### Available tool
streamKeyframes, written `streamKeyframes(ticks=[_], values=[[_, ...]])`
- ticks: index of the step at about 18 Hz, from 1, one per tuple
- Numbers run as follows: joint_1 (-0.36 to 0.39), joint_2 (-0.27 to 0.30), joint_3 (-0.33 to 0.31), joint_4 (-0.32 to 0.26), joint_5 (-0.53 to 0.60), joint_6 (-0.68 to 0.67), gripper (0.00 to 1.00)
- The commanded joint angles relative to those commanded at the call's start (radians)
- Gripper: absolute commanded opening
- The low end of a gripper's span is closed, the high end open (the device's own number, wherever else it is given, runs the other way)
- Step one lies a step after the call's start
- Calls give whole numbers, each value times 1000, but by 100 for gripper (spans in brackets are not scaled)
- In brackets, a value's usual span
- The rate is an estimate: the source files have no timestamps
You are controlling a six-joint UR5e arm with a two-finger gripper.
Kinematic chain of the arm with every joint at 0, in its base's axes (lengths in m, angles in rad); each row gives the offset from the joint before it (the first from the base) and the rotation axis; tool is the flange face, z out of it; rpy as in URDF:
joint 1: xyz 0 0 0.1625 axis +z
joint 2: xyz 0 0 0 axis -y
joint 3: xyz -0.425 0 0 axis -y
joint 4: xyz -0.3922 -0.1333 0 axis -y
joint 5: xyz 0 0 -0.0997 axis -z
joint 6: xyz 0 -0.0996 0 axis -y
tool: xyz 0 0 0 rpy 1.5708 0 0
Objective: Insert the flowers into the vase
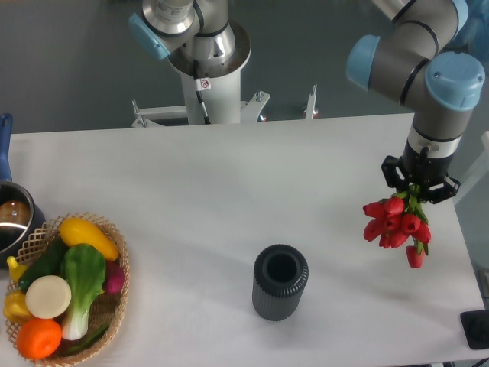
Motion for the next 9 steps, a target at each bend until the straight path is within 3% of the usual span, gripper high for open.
streamKeyframes(ticks=[9], values=[[0,23,-5,0,-3,-2,0]])
